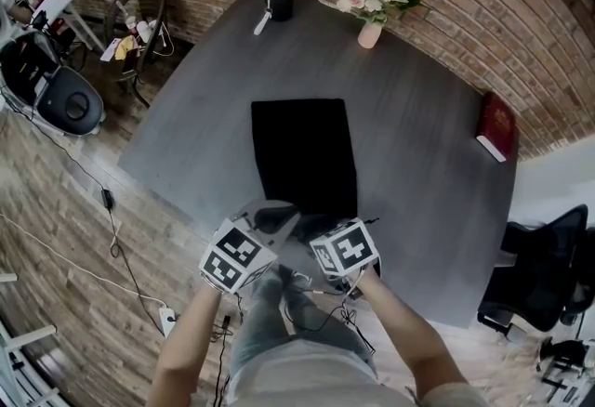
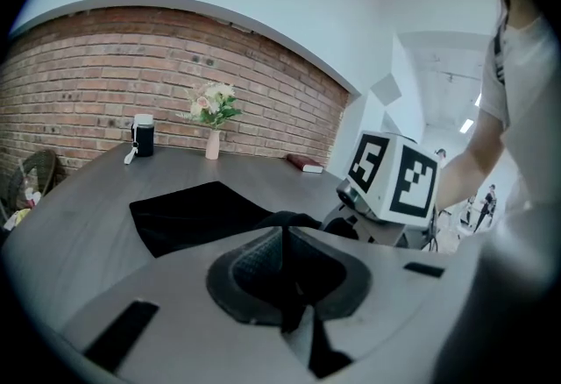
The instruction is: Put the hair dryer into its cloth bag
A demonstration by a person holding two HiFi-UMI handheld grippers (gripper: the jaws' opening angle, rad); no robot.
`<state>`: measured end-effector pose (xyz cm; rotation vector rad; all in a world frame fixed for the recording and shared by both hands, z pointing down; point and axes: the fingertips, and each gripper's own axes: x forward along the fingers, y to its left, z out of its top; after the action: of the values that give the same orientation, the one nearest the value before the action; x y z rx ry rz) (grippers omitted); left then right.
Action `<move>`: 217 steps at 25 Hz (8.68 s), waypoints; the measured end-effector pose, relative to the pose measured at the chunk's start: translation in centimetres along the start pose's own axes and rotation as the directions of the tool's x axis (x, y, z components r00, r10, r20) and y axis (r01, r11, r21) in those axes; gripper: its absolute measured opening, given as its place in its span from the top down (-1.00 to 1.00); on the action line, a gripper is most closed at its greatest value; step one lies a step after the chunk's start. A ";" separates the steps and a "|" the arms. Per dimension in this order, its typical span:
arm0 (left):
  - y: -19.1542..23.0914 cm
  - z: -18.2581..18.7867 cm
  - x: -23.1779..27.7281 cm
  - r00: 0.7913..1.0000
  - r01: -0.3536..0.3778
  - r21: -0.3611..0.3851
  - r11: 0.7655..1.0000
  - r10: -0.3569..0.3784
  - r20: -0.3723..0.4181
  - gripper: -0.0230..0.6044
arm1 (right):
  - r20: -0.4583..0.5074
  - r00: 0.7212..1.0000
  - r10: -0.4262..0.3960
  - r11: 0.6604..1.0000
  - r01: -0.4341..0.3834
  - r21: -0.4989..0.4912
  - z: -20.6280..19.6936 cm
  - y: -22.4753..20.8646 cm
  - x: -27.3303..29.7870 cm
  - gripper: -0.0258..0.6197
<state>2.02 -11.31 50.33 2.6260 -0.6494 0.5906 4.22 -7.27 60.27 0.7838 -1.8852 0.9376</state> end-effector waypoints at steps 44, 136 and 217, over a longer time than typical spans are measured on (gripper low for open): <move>0.1 -3.1 0.0 0.998 0.050 -0.051 0.997 -0.052 -0.038 0.86 | 0.144 0.960 -0.241 0.957 0.211 0.198 1.6 -2.9 1.3 -0.18; -1.0 -0.9 -2.0 0.996 0.080 -0.028 0.996 -0.079 0.043 0.86 | 0.150 0.967 -0.209 0.958 0.171 0.230 2.9 -0.7 0.9 0.49; 1.0 -7.1 -1.0 0.996 -0.048 -0.131 0.990 0.038 -0.082 0.86 | 0.263 0.957 -0.120 0.956 0.040 0.291 -2.8 -0.9 -4.9 -0.03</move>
<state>-1.42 -8.64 56.10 2.4573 -0.6974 0.6385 8.23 -4.67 57.18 1.2106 -1.9626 1.1067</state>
